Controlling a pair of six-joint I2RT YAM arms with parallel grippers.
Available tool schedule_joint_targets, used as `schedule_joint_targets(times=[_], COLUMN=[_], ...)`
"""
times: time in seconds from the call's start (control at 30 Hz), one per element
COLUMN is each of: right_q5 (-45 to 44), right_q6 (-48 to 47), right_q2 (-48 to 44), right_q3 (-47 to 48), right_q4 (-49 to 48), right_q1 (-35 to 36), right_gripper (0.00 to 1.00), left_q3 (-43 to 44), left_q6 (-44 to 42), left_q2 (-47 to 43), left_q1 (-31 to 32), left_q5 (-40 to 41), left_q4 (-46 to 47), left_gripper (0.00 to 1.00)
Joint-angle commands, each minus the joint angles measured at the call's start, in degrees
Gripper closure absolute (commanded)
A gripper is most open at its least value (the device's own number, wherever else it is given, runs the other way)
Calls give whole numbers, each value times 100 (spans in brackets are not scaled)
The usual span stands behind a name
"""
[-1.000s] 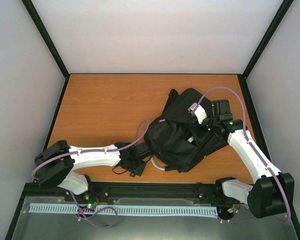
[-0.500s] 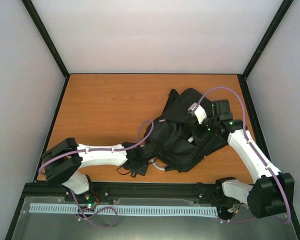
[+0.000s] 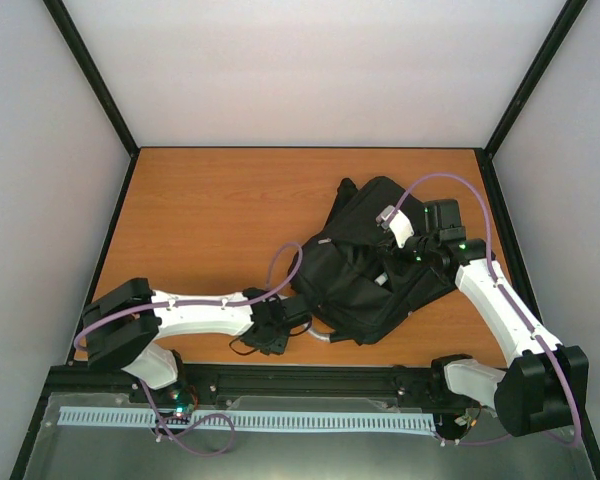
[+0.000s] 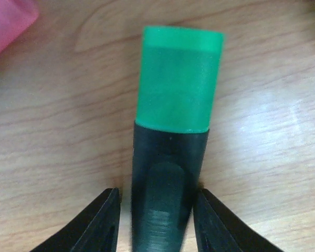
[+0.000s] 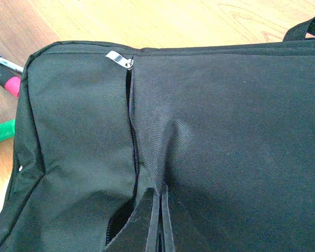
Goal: Pack the student bag
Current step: Pick up the stationery from the center of the board.
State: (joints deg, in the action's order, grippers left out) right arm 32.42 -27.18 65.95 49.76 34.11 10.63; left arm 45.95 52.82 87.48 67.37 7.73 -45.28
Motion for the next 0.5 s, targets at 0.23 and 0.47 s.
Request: schedule_joint_targets(times=[0.23,0.47], right_q5=[70,57], right_q6=[-34,-30], right_q2=[23,1], right_q3=[12,16], right_q4=[-123,-128], right_q1=[-66,-70], right_gripper=[97,97], left_q3=[-166,275], left_q6=[67,-108], left_q2=[37,-194], left_q1=[65,74], left_q5=[-78,131], left_q4=[-187,-546], left_gripper=[75,85])
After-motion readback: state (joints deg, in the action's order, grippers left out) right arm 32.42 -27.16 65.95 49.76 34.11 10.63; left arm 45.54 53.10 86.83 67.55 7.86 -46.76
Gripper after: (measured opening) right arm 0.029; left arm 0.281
